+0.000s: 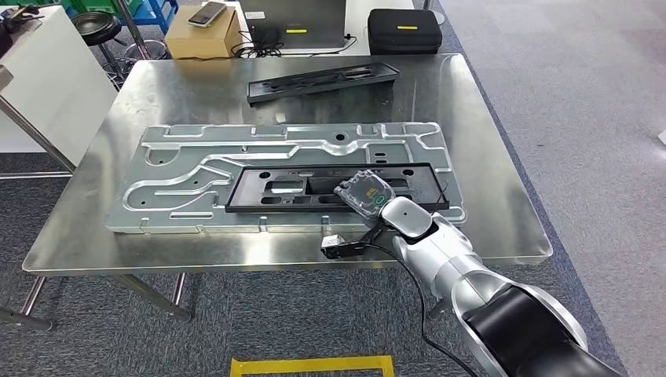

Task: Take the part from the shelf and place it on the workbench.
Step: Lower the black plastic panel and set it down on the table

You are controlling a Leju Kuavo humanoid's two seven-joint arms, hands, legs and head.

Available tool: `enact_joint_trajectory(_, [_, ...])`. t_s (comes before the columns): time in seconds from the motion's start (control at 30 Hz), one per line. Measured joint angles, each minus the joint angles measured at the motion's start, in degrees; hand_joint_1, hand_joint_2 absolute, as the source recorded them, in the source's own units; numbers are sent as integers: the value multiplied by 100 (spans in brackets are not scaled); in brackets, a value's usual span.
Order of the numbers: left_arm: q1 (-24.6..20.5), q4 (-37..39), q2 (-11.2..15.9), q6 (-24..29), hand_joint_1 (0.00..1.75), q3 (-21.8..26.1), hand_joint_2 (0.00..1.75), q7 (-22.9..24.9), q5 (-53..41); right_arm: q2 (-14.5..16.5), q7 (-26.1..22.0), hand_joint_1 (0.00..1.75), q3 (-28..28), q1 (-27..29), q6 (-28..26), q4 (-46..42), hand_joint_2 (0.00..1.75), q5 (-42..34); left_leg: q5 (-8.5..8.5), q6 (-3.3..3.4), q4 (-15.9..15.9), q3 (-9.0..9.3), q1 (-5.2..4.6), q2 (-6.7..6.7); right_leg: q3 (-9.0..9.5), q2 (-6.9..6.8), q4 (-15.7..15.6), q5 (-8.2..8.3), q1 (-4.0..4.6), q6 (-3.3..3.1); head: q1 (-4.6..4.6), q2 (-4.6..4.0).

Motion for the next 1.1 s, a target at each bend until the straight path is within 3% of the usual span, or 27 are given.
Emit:
enact_joint_trajectory(0.07, [12, 1, -3, 0, 0, -24, 44, -4, -16, 21, -30, 0, 0, 12, -5, 4, 0, -24, -114, -54, 150, -57, 20, 0, 22, -10, -43, 30, -15, -73, 0, 0])
enact_joint_trajectory(0.1, [19, 2, -3, 8, 0, -38, 0, -4, -28, 32, -37, 0, 0, 15, -12, 6, 0, -42, -268, -74, 395, -162, 26, 0, 30, -18, -61, 42, -23, -104, 0, 0])
enact_joint_trajectory(0.17, [29, 2, -2, 49, 0, -58, 0, 3, -54, 44, -39, 0, 0, 21, -49, 10, 0, -88, -658, -108, 1149, -491, 32, 2, 29, -23, -63, 43, -12, -135, -1, 0])
enact_joint_trajectory(0.2, [33, 2, -2, 76, 0, -64, 0, 11, -63, 45, -39, 0, 0, 27, -81, 12, 0, -111, -776, -120, 1473, -636, 33, 2, 28, -22, -61, 43, -4, -139, -1, 0])
enact_joint_trajectory(0.23, [38, 2, -2, 99, 0, -69, 0, 20, -68, 46, -38, 0, 0, 29, -117, 13, 0, -125, -787, -123, 1614, -698, 33, 3, 28, -19, -58, 42, 1, -141, -1, 0])
enact_joint_trajectory(0.27, [41, 2, -2, 115, 0, -72, 0, 27, -72, 46, -37, 0, 0, 30, -149, 14, 0, -135, -682, -118, 1516, -645, 33, 4, 31, -15, -53, 41, 5, -139, -1, 0])
enact_joint_trajectory(0.33, [40, 2, 3, 136, 0, -74, 0, 30, -73, 50, -35, 0, 0, 28, -189, 14, 0, -145, -311, -82, 764, -270, 32, 5, 40, -8, -37, 33, 8, -126, -1, 0])
enact_joint_trajectory(0.4, [30, 2, 10, 158, 0, -75, 0, 28, -77, 56, -35, 0, 0, 34, -233, 14, 0, -150, -96, -23, 131, 43, 8, 3, 30, 1, -16, 28, 28, -83, -1, 0])
enact_joint_trajectory(0.5, [32, 2, 12, 181, 0, -77, 0, 15, -86, 69, -39, 0, -2, 59, -490, 4, 0, -209, -61, 68, 7, 80, -16, -3, 13, 10, -24, 47, 38, 12, 0, 0])
enact_joint_trajectory(0.57, [35, 2, 11, 181, 0, -77, 0, 2, -90, 73, -40, 0, -11, 54, -727, -36, 0, -272, -22, 137, -36, 89, 4, 4, -34, 9, 99, -57, 30, 70, 1, 0])
enact_joint_trajectory(0.6, [33, 2, 11, 180, 0, -77, 0, -3, -91, 73, -40, 0, -20, 47, -796, -58, 0, -291, -5, 168, -56, 93, 17, 9, -129, 7, 316, -198, 27, 94, 1, 0])
enact_joint_trajectory(0.67, [32, 2, 11, 179, 0, -77, 0, -7, -91, 72, -52, 0, -35, 55, -859, -80, 0, -318, 4, 196, -63, 84, 21, 13, -480, 3, 1078, -590, 9, 131, 1, 0])
enact_joint_trajectory(0.7, [34, 2, 11, 179, 0, -77, 0, -7, -90, 72, -76, 0, -42, 77, -886, -89, 0, -341, 4, 201, -61, 80, 20, 13, -653, 2, 1441, -723, 2, 146, 1, 0])
enact_joint_trajectory(0.73, [36, 2, 10, 179, 0, -77, 0, -7, -82, 72, -131, 0, -56, 108, -954, -115, 0, -395, 3, 201, -57, 78, 20, 10, -752, 1, 1644, -755, -5, 155, 1, 0])
enact_joint_trajectory(0.77, [37, 2, 9, 179, 0, -76, 0, -7, -72, 72, -213, 0, -80, 137, -1064, -170, 0, -484, 2, 199, -51, 77, 20, 5, -740, 0, 1617, -674, -12, 155, 2, 0])
enact_joint_trajectory(0.8, [39, 2, 7, 179, 0, -75, 0, -7, -60, 68, -308, 0, -118, 160, -1199, -255, 0, -602, -3, 192, -43, 80, 20, 1, -613, 0, 1356, -500, -17, 145, 1, 0])
enact_joint_trajectory(0.83, [39, 2, 3, 180, 0, -75, 0, -7, -47, 60, -408, 0, -173, 185, -1337, -394, 0, -742, -11, 181, -34, 82, 19, -3, -405, -1, 936, -285, -18, 123, 1, 0])
enact_joint_trajectory(0.9, [39, 2, -7, 185, 0, -72, 0, -6, -13, 2, -548, 0, -332, 318, -1515, -924, 0, -1011, -33, 136, -10, 76, 0, -5, -55, -5, 205, -32, 9, 67, 1, 0])
enact_joint_trajectory(0.93, [41, 2, -11, 189, 0, -69, 0, -5, 11, -55, -584, 0, -433, 456, -1549, -1315, 0, -1116, -41, 109, -5, 73, -7, -5, 27, -7, 25, 1, 27, 42, 1, 0])
enact_joint_trajectory(1.03, [69, 3, -32, 201, 0, -60, 0, -1, 80, -320, -646, 0, -855, 1156, -1573, -2889, 0, -1304, -64, 23, -13, 85, 3, -17, 66, -25, -55, -11, 37, -29, 0, 0])
enact_joint_trajectory(1.1, [103, 4, -51, 214, 0, -39, 0, 4, 142, -503, -820, 0, -1279, 1748, -1588, -4033, 0, -1424, -252, -26, 214, 11, 11, -15, 112, -61, -102, -6, 2, -88, 0, 0])
